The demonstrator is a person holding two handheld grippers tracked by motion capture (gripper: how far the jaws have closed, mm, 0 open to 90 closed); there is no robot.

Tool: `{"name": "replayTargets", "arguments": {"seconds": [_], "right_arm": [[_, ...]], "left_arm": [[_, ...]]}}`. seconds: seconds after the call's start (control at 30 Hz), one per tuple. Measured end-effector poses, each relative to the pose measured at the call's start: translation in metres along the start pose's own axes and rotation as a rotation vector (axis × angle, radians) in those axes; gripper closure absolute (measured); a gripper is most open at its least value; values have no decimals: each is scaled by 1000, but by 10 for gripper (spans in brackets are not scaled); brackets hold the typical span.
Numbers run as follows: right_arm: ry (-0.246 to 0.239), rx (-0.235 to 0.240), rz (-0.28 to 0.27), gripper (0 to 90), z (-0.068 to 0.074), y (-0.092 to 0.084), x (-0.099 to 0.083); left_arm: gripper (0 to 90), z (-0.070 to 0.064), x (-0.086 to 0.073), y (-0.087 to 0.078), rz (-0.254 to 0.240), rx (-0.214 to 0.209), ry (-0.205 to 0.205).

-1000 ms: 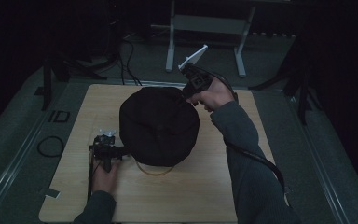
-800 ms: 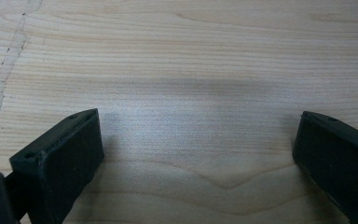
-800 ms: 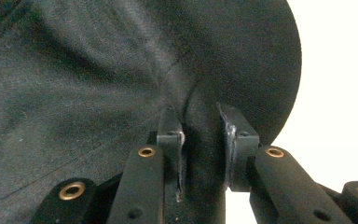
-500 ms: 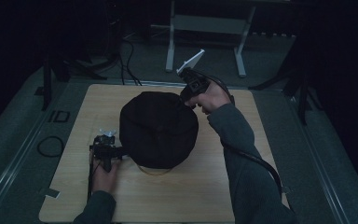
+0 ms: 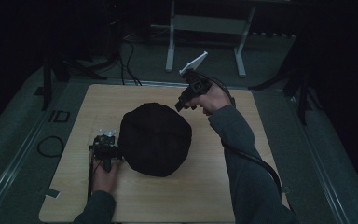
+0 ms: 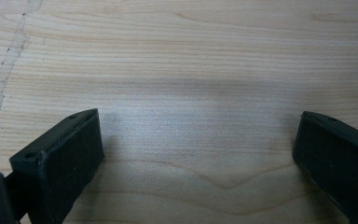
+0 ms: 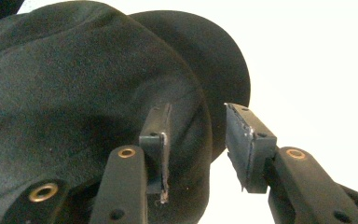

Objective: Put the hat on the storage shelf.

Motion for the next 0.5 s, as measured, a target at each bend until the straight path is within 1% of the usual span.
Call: {"name": "replayTargets", "arguments": {"seconds": [0.23,0.5], "right_arm": [[-4,-6,12,589,-5,2,-4],[-5,-27,23,569,-19,1,-12]], "left_arm": [[12,0,0,0,0,0,0],[12,0,0,0,0,0,0]]}}
Point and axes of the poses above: each handheld gripper's, and its own axes: y roughly forward along the jaws, x roughly out of its top, z roughly to its left, the point moved 9 cm from there along y, roughly forward along the jaws, and after that the axes turned 10 degrees about y, right-handed, at the moved point
